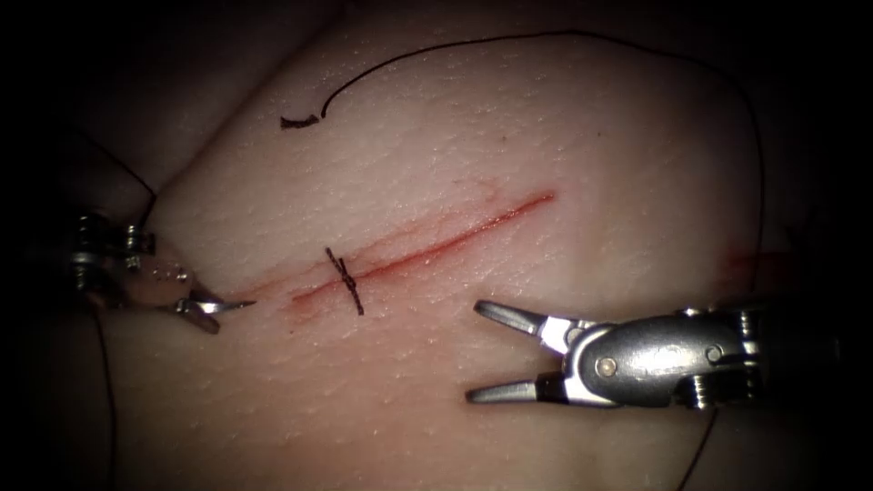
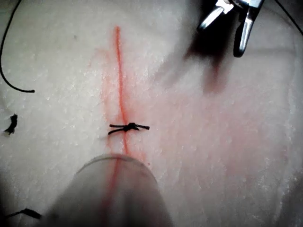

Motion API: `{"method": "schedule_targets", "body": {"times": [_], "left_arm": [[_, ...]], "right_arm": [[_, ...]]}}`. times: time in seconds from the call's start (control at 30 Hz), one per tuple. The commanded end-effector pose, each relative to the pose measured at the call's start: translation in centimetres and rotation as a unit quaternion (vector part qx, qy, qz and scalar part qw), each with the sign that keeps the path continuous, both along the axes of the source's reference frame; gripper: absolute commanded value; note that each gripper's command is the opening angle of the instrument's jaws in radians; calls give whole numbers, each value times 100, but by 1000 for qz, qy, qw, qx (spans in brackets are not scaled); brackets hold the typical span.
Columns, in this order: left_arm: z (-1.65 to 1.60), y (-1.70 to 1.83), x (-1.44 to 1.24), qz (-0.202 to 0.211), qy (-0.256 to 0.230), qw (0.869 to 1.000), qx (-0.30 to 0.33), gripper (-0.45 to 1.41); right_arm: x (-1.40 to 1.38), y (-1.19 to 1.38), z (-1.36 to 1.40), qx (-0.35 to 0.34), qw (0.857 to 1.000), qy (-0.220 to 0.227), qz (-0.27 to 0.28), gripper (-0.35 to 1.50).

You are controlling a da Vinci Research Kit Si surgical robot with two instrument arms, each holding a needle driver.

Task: Wound Closure

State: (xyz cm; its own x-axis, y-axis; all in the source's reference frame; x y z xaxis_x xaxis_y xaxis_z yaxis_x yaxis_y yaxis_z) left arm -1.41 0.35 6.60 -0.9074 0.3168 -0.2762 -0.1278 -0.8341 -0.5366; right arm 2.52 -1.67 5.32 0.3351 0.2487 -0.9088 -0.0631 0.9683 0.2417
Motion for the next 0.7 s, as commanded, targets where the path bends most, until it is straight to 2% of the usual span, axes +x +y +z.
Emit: {"method": "schedule_targets", "body": {"times": [0.03,0.07,0.17,0.3,0.57,0.6,0.63,0.7], "left_arm": [[1,-2,-6,-4,-13,1000,-14,-45],[-9,8,-7,-6,-41,998,-44,-45],[-28,20,-10,4,-79,993,-92,-45],[-53,31,-21,8,-133,979,-155,-45],[-90,47,-50,-11,-249,940,-232,-45],[-93,50,-56,-19,-269,932,-243,-45],[-93,50,-56,-19,-269,932,-243,-45],[-95,52,-61,-21,-294,922,-252,-45]], "right_arm": [[5,-5,5,9,1000,1,6,93],[4,-1,6,21,1000,2,13,89],[2,6,7,40,999,8,28,91],[-2,16,9,67,997,10,45,93],[-9,40,10,116,992,16,54,94],[-13,46,10,122,991,18,54,89],[-13,46,10,122,991,18,54,89],[-17,55,10,125,991,18,55,83]]}}
